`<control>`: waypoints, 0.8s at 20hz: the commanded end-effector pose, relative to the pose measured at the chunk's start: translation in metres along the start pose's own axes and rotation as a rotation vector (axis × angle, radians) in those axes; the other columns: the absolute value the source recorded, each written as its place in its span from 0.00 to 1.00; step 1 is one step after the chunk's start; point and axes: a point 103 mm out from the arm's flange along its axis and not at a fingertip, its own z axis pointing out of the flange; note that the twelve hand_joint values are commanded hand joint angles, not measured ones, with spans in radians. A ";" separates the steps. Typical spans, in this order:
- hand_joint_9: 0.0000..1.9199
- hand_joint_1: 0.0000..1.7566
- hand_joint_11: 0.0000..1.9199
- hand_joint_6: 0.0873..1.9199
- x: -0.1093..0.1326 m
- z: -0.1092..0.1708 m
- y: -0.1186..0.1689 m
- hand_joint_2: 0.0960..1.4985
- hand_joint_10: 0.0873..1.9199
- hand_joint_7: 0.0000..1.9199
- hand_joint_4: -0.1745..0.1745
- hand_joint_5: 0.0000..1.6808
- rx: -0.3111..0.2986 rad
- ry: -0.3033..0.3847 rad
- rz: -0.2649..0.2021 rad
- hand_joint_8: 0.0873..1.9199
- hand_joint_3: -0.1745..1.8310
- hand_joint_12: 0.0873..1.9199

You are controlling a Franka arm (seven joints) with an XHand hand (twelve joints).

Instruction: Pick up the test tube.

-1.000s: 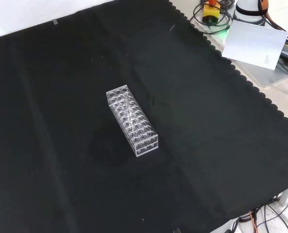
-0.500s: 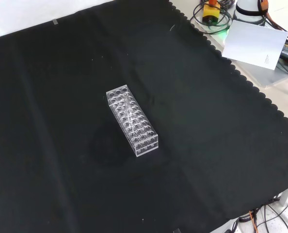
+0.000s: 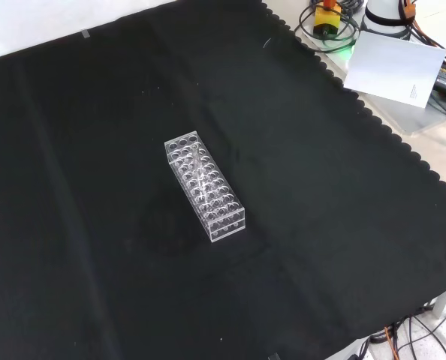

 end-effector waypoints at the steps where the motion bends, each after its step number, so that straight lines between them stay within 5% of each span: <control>1: 0.08 0.43 0.04 0.19 0.013 0.017 0.055 0.45 0.52 0.09 0.05 0.15 0.067 0.054 -0.106 0.51 0.39 0.79; 16: 0.15 0.47 0.10 0.23 0.007 0.090 0.134 0.46 0.50 0.18 0.01 0.18 0.237 0.069 -0.149 0.50 0.39 0.77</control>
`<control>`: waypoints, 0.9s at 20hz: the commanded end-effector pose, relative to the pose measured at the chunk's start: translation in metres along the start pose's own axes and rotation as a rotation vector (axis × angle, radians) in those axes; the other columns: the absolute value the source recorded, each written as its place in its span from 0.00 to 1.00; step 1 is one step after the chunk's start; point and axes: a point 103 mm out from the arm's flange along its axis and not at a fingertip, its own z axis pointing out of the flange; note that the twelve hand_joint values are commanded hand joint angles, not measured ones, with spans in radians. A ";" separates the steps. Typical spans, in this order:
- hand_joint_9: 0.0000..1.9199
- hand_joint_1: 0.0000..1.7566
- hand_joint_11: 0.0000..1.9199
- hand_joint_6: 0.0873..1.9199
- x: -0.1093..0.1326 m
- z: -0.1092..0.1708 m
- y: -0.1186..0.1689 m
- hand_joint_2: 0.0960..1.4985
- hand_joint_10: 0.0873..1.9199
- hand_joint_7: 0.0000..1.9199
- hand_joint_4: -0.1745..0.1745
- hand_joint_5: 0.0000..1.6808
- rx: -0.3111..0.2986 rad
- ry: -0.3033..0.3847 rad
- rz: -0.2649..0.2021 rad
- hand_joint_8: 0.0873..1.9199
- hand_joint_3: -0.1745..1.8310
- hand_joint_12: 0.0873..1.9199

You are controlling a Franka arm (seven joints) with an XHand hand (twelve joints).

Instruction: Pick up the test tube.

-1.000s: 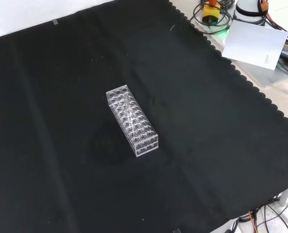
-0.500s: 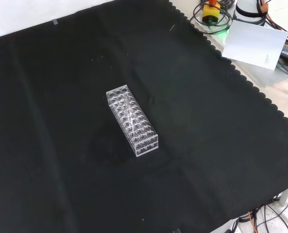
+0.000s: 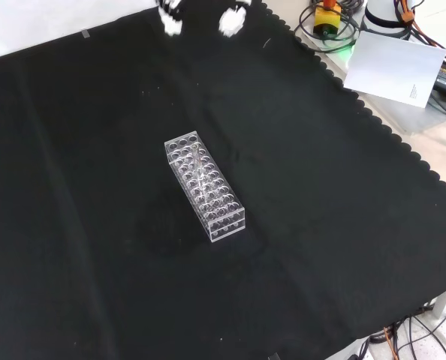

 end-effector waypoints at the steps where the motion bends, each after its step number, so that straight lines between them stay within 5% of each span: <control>1: 0.15 0.47 0.10 0.23 -0.008 0.023 0.047 0.46 0.50 0.18 0.01 0.18 0.067 0.013 -0.036 0.50 0.39 0.77; 18: 0.19 0.49 0.13 0.30 0.003 0.089 0.122 0.46 0.49 0.25 0.00 0.19 0.281 -0.031 -0.129 0.50 0.39 0.76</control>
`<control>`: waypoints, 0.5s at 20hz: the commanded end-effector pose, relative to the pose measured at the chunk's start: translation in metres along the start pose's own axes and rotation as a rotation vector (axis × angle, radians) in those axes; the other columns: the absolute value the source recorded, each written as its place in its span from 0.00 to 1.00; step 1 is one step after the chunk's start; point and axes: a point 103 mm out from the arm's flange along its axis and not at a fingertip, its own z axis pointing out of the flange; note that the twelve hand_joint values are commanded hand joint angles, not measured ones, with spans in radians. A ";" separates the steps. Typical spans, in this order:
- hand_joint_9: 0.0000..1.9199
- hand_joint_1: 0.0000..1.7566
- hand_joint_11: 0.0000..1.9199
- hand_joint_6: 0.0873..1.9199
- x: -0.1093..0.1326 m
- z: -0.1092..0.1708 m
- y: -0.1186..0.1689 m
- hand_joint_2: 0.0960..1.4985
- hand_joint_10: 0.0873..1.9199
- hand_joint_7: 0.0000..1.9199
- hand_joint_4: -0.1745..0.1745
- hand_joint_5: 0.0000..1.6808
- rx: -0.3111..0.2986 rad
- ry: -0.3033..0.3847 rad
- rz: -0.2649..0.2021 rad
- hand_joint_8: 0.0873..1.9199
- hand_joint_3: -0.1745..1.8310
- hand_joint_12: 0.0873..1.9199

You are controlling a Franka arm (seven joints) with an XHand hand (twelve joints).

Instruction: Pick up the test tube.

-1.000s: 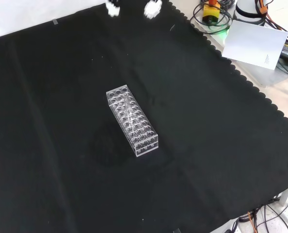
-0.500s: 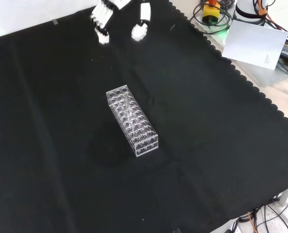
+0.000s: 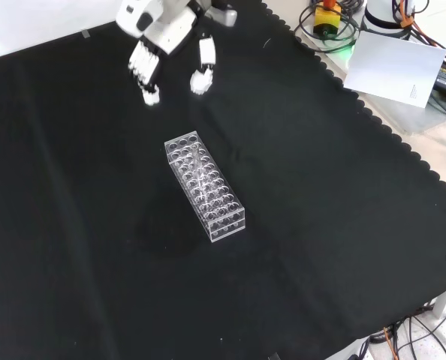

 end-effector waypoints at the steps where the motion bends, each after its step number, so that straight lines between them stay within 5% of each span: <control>1: 0.19 0.49 0.13 0.30 0.011 0.026 0.028 0.46 0.49 0.25 0.00 0.19 0.107 -0.037 -0.061 0.50 0.39 0.76; 10: 0.19 0.50 0.14 0.33 0.021 0.053 0.047 0.46 0.49 0.25 0.00 0.19 0.186 -0.064 -0.099 0.50 0.39 0.76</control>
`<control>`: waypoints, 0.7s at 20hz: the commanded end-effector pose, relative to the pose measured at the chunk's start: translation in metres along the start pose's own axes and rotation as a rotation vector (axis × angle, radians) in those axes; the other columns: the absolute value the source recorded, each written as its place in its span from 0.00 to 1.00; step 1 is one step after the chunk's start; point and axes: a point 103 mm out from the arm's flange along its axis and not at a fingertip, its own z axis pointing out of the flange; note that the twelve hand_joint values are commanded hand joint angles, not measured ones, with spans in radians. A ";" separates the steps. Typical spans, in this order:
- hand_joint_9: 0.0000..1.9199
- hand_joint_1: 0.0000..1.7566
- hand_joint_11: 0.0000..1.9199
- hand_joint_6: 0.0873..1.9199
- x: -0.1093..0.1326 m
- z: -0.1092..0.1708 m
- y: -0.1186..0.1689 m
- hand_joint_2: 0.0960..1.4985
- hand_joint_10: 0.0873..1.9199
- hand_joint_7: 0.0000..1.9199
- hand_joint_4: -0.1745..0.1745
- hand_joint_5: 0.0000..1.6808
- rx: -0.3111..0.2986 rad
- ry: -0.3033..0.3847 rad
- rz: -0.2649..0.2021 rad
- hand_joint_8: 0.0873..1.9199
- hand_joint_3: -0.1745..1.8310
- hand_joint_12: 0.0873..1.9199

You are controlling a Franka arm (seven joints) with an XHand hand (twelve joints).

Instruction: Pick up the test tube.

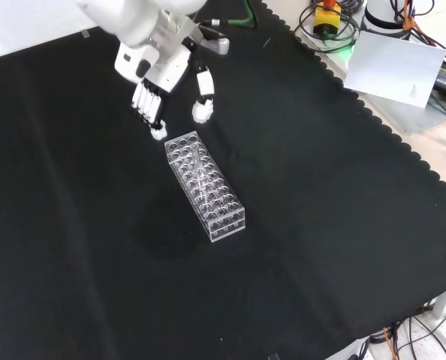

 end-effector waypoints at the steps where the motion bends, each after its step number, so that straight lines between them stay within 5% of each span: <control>1: 0.19 0.50 0.14 0.33 0.010 0.018 0.012 0.46 0.49 0.25 0.00 0.19 0.067 -0.028 -0.035 0.50 0.40 0.76; 14: 0.20 0.50 0.14 0.37 0.019 0.047 0.016 0.45 0.49 0.27 0.00 0.21 0.129 -0.011 -0.036 0.51 0.40 0.76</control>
